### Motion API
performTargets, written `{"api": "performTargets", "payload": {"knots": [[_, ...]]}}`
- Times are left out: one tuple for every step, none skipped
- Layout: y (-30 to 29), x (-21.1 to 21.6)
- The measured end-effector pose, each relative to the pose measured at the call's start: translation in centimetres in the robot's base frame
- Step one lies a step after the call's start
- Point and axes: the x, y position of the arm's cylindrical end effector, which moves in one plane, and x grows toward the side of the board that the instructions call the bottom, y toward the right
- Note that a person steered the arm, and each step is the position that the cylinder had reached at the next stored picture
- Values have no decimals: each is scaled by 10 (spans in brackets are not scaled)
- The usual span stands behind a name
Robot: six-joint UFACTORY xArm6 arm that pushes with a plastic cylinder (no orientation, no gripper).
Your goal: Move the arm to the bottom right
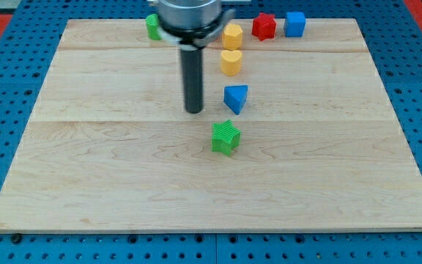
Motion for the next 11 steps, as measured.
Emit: {"api": "performTargets", "payload": {"knots": [[-14, 72], [8, 148], [53, 176], [98, 176], [108, 176], [149, 191], [156, 191], [190, 191], [254, 191], [330, 159], [353, 131]]}}
